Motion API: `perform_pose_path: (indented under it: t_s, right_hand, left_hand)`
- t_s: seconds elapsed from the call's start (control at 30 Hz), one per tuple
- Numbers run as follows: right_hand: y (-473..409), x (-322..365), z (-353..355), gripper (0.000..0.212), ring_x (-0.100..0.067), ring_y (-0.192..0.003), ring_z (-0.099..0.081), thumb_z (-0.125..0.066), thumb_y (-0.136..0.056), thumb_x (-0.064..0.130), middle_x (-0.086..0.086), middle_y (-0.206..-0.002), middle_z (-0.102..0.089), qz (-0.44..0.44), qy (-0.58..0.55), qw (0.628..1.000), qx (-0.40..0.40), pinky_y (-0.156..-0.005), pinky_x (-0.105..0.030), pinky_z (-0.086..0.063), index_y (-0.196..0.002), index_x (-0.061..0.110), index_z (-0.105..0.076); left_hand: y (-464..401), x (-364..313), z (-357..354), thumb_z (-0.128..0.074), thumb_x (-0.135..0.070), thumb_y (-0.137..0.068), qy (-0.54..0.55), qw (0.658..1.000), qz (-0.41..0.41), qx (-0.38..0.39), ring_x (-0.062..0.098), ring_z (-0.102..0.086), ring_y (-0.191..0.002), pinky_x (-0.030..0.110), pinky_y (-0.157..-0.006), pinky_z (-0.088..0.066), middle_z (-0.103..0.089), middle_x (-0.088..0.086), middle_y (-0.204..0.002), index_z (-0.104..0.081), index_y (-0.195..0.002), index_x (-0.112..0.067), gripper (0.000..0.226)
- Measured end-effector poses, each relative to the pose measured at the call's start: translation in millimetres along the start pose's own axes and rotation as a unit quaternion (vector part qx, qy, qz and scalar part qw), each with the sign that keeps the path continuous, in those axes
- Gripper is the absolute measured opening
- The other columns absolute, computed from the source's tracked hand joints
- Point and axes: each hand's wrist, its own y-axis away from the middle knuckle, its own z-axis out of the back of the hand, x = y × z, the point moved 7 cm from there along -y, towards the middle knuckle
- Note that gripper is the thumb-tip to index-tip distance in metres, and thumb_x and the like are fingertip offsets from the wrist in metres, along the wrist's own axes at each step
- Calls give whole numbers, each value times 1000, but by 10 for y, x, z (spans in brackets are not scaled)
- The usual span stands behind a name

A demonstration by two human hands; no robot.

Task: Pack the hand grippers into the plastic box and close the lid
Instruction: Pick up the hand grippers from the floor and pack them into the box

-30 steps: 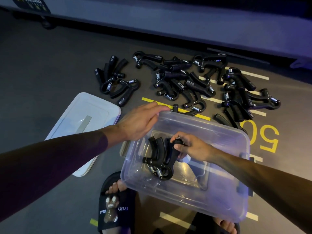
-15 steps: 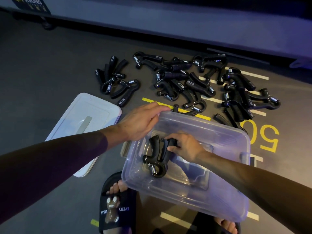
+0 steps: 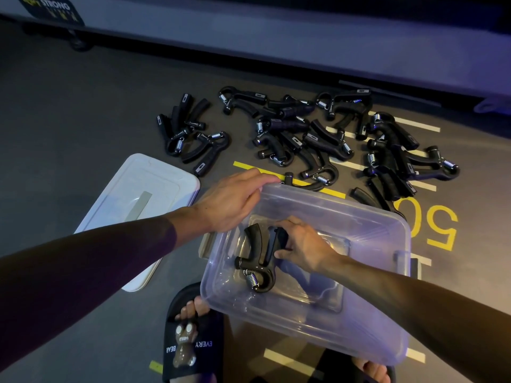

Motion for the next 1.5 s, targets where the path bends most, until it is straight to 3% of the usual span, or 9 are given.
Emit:
perform_pose_path:
  t_s: [0.07,0.2,0.33,0.43,0.57,0.8,1.07,1.27,1.5]
  right_hand:
    - [-9,13,17,67,-15,-106,-53,-78,-81,26,0,-125,-49,-2,5,1000,5,-97,-25,-42,-141,18,-50]
    - [-9,73,30,65,-9,-92,-50,-75,-85,24,6,-118,-45,12,4,1000,9,-88,-18,-40,-143,21,-48]
    - [-10,48,32,64,-18,-109,-56,-74,-86,25,0,-126,-47,-1,22,1000,14,-88,-18,-35,-143,18,-47]
    - [-17,34,21,67,-19,-110,-56,-75,-85,28,-1,-129,-47,-7,19,1000,19,-91,-21,-39,-144,20,-45]
    - [15,-84,-8,72,-22,-116,-54,-78,-82,34,-3,-132,-49,-93,-50,994,-19,-97,-29,-45,-141,15,-42]
    - [-24,-119,-83,33,-27,-107,-57,-65,-93,29,-10,-118,-57,-177,-81,979,-55,-86,-25,-41,-120,13,-57]
    - [-43,-109,-104,26,-29,-99,-63,-66,-89,31,-11,-110,-62,-197,-73,976,-54,-81,-29,-48,-108,14,-63]
    - [-21,-43,-98,38,-25,-104,-58,-70,-87,38,-6,-114,-55,-189,-60,979,-43,-80,-26,-41,-115,15,-58]
    - [-27,30,-23,28,-23,-97,-55,-70,-87,24,-8,-113,-54,-159,-42,985,-46,-76,-21,-36,-110,13,-61]
  left_hand:
    - [3,0,-1,-32,-21,-101,1,1000,2,2,6,-46,-93,31,-86,-43,-41,-17,-103,-47,-143,-30,45]
    - [8,-4,-3,-31,-21,-102,-3,1000,3,8,10,-51,-97,36,-89,-46,-43,-17,-105,-46,-143,-32,45]
    - [7,-2,-10,-30,-23,-101,-2,1000,6,11,15,-54,-99,40,-90,-47,-48,-12,-108,-46,-143,-32,46]
    - [8,-13,-2,-30,-24,-101,-3,1000,4,8,15,-53,-98,39,-90,-47,-45,-15,-106,-47,-143,-31,46]
    - [9,-25,12,-31,-24,-101,-6,1000,0,4,14,-53,-99,38,-90,-47,-44,-16,-106,-47,-143,-30,46]
    - [11,-45,24,-33,-20,-101,-2,1000,-4,-1,13,-52,-98,36,-90,-46,-41,-18,-104,-49,-143,-28,45]
    - [14,-49,21,-31,-22,-100,2,1000,4,3,12,-51,-99,38,-92,-46,-40,-19,-104,-49,-142,-30,46]
    - [19,-50,28,-30,-24,-99,-4,1000,9,7,15,-53,-99,39,-92,-46,-41,-17,-104,-48,-143,-30,47]
    - [22,-38,17,-28,-26,-100,-8,1000,13,10,17,-55,-102,40,-92,-46,-46,-13,-107,-47,-144,-29,48]
